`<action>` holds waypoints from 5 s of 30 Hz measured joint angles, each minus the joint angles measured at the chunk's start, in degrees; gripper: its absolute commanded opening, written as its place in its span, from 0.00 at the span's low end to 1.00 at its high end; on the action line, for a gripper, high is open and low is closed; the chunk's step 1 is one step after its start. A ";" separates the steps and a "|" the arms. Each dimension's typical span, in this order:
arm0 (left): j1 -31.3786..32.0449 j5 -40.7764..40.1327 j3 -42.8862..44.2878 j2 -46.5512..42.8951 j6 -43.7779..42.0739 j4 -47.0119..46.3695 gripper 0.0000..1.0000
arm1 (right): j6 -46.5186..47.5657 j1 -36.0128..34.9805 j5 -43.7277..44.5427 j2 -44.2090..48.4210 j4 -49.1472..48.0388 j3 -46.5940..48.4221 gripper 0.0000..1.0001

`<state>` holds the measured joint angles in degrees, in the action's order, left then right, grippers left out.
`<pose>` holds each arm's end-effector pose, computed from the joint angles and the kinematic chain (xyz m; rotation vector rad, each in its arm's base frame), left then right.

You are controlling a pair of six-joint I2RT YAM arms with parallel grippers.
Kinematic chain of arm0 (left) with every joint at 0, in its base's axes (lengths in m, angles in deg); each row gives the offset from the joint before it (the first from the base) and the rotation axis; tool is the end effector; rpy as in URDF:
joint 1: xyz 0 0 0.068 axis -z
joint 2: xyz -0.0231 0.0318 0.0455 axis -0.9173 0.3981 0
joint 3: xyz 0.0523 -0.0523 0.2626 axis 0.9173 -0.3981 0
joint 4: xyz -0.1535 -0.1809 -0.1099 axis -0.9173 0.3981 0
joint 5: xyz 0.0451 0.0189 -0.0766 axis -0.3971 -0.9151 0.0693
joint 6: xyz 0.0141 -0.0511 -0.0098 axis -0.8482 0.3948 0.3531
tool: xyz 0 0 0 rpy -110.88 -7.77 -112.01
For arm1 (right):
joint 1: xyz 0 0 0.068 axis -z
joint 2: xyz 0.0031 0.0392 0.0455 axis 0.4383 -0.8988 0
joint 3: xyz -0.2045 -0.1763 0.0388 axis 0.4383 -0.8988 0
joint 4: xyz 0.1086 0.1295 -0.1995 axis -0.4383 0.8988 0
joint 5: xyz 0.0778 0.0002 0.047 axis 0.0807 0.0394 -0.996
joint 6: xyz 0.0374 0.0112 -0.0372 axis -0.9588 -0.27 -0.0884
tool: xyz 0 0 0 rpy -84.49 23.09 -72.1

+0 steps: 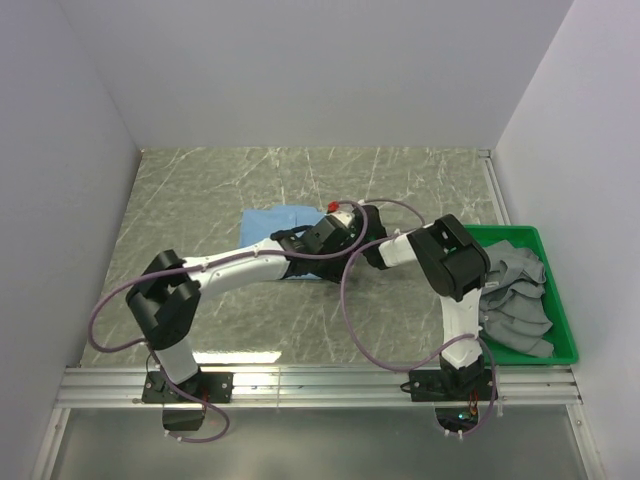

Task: Fold and stack the long sleeve shirts
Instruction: Fold the shirt

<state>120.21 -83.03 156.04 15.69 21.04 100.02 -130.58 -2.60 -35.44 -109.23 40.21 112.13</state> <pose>0.2285 -0.2964 0.2260 0.5186 2.4369 -0.2865 0.3411 0.2031 0.0993 0.4229 2.3779 1.3226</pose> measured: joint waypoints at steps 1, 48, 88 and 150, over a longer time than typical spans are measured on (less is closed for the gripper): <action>-0.04 -0.02 -0.55 -1.25 0.28 0.15 0.78 | 0.74 0.24 -0.09 0.22 0.48 0.00 0.00; -39.21 3.34 -11.34 -25.70 -2.38 2.67 0.82 | 89.83 5.51 81.07 1.70 73.50 51.71 0.02; -43.91 3.50 -12.11 -27.50 -1.16 2.29 0.82 | 64.06 -28.26 65.13 -8.83 80.70 54.16 0.56; -31.34 15.85 10.95 17.62 23.17 -13.99 0.83 | 32.20 -2.73 13.25 35.89 44.17 -4.15 0.60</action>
<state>88.87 -67.19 166.99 33.31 44.21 86.03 -98.38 -5.33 -22.19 -73.34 84.39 107.98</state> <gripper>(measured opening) 0.782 0.499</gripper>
